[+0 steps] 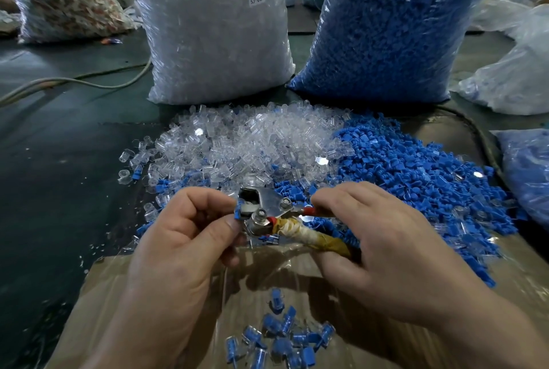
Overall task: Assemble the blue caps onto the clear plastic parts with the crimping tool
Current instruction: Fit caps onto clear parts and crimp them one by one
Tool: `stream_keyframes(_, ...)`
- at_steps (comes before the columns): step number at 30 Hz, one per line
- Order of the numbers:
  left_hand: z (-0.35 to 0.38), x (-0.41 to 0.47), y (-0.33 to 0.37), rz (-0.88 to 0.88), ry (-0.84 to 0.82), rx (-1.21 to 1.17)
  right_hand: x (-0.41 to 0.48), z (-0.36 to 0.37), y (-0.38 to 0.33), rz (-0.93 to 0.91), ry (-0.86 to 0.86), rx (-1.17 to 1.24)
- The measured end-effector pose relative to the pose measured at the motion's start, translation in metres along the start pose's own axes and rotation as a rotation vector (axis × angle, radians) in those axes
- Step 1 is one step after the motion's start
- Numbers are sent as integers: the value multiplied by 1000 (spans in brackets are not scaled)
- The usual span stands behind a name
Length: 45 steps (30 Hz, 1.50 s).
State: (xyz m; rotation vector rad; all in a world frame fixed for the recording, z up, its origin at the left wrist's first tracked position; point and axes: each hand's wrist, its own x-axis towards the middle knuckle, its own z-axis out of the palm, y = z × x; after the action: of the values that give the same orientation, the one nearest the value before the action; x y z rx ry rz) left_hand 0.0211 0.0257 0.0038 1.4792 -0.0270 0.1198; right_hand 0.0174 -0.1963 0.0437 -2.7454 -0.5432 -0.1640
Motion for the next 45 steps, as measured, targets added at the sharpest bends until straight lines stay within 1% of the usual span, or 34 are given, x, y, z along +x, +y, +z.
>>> stream_keyframes(4, 0, -1, 1, -13, -10, -11, 1, 2, -3, -2, 37, -43)
stream_keyframes(9, 1, -2, 4, 1, -24, -40, 3, 0, -3, 7, 25, -25)
stream_keyframes(13, 4, -3, 8, 0, 14, -30, -1, 0, 0, 33, 47, 17)
stream_keyframes(16, 4, -1, 10, 4, 42, 2, 0, 0, 5, 92, 60, -58)
stream_keyframes(19, 7, -5, 9, -95, -32, 132, 7, 4, 6, 180, 39, -176)
stream_keyframes(22, 14, -7, 5, -193, -97, 167, 17, 9, 6, 232, -36, -245)
stream_keyframes(26, 14, -6, -1, -247, -68, 152, 21, 11, 7, 247, -87, -272)
stream_keyframes(28, 14, -7, -2, -216, -51, 186, 19, 10, 6, 233, -73, -263)
stream_keyframes(30, 15, -8, -4, -160, -34, 259, 15, 9, 0, 183, 18, -232)
stream_keyframes(32, 15, -11, -5, -96, -12, 340, 10, 10, -13, 79, 110, -166)
stream_keyframes(34, 17, -14, -3, -7, -10, 414, 7, 16, -23, -56, 119, -116)
stream_keyframes(36, 20, -17, -1, 77, -32, 471, 7, 21, -26, -120, 117, -77)
stream_keyframes(40, 21, -20, 8, 209, -50, 555, 6, 21, -25, -94, 115, -48)
stream_keyframes(42, 19, -20, 11, 243, -58, 575, 5, 22, -25, -104, 99, -40)
stream_keyframes(45, 19, -20, 11, 186, -65, 517, 4, 22, -26, -101, 116, -23)
